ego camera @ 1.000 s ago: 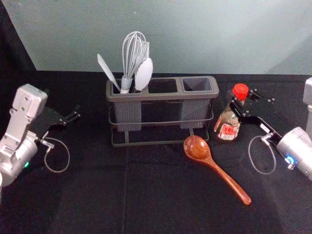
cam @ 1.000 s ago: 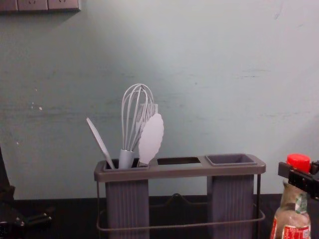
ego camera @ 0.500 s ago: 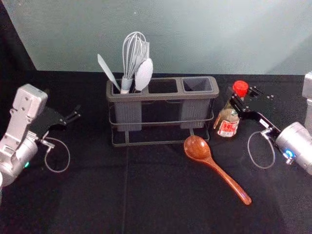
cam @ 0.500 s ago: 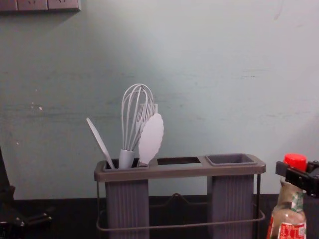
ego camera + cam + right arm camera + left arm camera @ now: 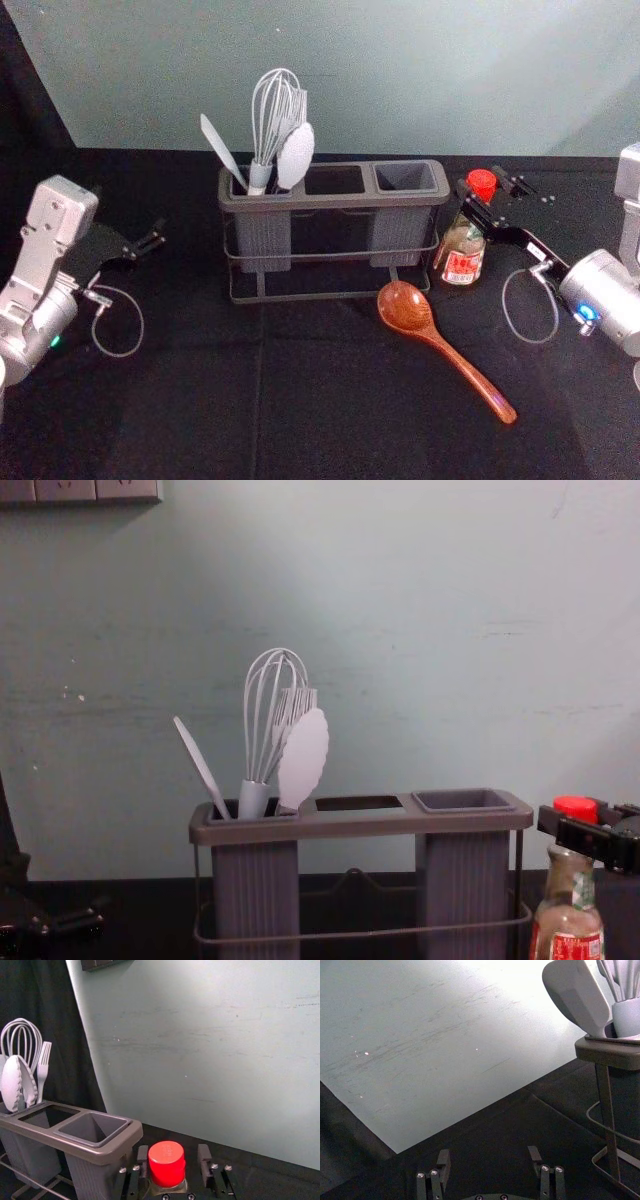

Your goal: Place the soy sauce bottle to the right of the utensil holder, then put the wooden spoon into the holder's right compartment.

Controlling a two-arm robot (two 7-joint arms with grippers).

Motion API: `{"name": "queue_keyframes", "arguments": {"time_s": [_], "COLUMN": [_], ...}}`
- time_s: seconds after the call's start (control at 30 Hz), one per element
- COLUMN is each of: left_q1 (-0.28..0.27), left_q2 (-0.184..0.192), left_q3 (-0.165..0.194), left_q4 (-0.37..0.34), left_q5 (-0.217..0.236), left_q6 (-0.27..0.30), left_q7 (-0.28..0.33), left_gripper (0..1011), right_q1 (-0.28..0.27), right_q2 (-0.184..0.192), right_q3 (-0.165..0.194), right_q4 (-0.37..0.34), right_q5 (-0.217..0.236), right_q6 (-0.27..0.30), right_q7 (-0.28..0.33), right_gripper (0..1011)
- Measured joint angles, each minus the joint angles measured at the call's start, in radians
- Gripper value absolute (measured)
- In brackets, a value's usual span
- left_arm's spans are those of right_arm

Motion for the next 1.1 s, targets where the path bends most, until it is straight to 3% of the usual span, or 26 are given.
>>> {"name": "queue_keyframes", "arguments": {"time_s": [0.27,0.47,0.8,1.1], "left_q1": [0.000,0.000,0.000,0.000], "left_q2": [0.000,0.000,0.000,0.000], "left_q3": [0.000,0.000,0.000,0.000], "left_q4": [0.000,0.000,0.000,0.000], "left_q5": [0.000,0.000,0.000,0.000], "left_q6": [0.000,0.000,0.000,0.000], "left_q7": [0.000,0.000,0.000,0.000], "left_gripper": [1011,1011,1011,1011], "right_q1": [-0.011,-0.045,-0.199,-0.339], "right_q2": [0.010,0.029,0.057,0.058], "right_q3": [0.009,0.026,0.085,0.080], "right_q4": [-0.021,-0.084,-0.295,-0.420], "right_q5": [0.013,0.006,-0.010,-0.062], "right_q6": [-0.005,-0.009,0.017,0.056], "right_q7": [0.000,-0.024,-0.106,-0.151], "right_gripper": [862,990,1003,1003]}}
